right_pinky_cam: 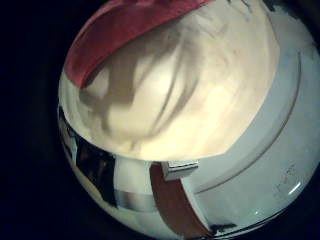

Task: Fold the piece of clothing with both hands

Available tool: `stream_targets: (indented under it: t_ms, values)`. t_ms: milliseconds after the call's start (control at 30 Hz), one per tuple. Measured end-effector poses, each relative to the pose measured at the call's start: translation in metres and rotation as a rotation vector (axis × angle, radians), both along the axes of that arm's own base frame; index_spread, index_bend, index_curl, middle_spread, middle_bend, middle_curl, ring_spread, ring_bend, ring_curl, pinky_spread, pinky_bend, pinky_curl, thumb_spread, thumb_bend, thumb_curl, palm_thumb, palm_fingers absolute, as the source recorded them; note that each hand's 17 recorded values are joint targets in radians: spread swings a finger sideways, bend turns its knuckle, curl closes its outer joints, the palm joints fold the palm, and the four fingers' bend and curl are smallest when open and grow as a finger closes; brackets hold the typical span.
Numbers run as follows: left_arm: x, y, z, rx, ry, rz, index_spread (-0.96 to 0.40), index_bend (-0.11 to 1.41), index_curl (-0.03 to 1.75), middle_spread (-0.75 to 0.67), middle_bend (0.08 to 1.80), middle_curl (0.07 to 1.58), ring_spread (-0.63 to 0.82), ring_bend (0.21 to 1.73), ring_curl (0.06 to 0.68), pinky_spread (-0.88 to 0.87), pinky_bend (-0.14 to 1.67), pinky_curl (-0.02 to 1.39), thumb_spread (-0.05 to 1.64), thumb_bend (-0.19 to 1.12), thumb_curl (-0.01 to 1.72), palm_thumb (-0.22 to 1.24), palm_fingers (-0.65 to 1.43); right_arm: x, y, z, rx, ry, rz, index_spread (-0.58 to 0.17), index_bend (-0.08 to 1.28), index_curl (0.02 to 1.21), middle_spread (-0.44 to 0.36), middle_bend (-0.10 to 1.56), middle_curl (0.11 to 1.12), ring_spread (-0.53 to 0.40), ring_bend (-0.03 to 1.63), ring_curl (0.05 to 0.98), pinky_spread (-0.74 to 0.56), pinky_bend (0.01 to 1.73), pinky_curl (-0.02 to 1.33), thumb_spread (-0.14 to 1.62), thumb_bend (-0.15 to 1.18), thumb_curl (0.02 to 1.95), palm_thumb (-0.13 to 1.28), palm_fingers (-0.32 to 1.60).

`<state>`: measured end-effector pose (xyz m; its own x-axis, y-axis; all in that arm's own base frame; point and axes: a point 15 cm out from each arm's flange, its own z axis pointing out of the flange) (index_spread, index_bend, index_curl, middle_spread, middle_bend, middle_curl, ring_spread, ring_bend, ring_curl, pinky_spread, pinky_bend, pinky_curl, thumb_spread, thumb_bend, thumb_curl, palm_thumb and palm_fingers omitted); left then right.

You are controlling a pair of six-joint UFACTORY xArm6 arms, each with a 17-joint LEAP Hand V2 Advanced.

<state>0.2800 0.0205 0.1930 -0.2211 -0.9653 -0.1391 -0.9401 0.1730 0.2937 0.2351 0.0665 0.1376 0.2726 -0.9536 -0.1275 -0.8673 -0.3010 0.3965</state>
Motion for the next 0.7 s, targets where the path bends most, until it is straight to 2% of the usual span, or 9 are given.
stream_targets:
  t_ms: [233, 367, 500, 633, 700]
  values:
    - [0.004, 0.002, 0.005, 0.001, 0.003, 0.002, -0.71, 0.44, 1.17, -0.46, 1.09, 0.84, -0.45, 1.32, 0.534, -0.61, 1.23, 0.57, 1.05, -0.02, 0.50, 0.67, 1.10, -0.002, 0.001, -0.001, -0.008, 0.007, 0.001, -0.196, 0.18, 0.31, 0.045, 0.28, 0.36, 0.066, 0.35, 0.281, 0.24, 0.18, 0.28, 0.97, -0.02, 0.35, 0.72, 0.28]
    - [0.002, 0.002, 0.007, 0.002, 0.010, -0.001, -0.72, 0.41, 1.20, -0.46, 1.10, 0.85, -0.45, 1.32, 0.532, -0.61, 1.23, 0.57, 1.05, -0.02, 0.50, 0.67, 1.10, -0.001, 0.002, -0.001, -0.018, -0.001, -0.015, -0.199, 0.17, 0.32, 0.010, 0.31, 0.38, -0.005, 0.44, 0.297, 0.18, 0.19, 0.26, 0.96, -0.02, 0.36, 0.75, 0.40]
    - [-0.001, 0.001, 0.010, 0.004, 0.018, -0.003, -0.73, 0.39, 1.23, -0.46, 1.09, 0.85, -0.45, 1.31, 0.531, -0.61, 1.23, 0.57, 1.05, -0.02, 0.50, 0.67, 1.11, 0.007, 0.002, 0.001, -0.037, -0.033, -0.053, -0.231, 0.17, 0.33, -0.049, 0.36, 0.41, -0.127, 0.59, 0.346, 0.03, 0.22, 0.26, 0.95, -0.01, 0.37, 0.82, 0.60]
    - [-0.002, 0.001, 0.012, 0.006, 0.024, -0.002, -0.73, 0.37, 1.26, -0.46, 1.08, 0.85, -0.45, 1.31, 0.530, -0.61, 1.22, 0.57, 1.05, -0.02, 0.50, 0.67, 1.11, 0.013, -0.003, 0.003, -0.068, -0.057, -0.052, -0.305, 0.17, 0.32, -0.144, 0.44, 0.46, -0.240, 0.77, 0.402, -0.29, 0.47, 0.31, 0.94, -0.01, 0.39, 0.88, 0.99]
    - [-0.003, 0.002, 0.014, 0.007, 0.028, -0.001, -0.73, 0.37, 1.26, -0.46, 1.08, 0.86, -0.45, 1.31, 0.530, -0.61, 1.22, 0.57, 1.05, -0.02, 0.50, 0.67, 1.11, 0.015, -0.004, 0.007, -0.071, -0.077, -0.060, -0.356, 0.25, 0.37, -0.185, 0.51, 0.51, -0.272, 0.83, 0.452, -0.39, 0.58, 0.36, 0.95, 0.00, 0.40, 0.92, 1.18]
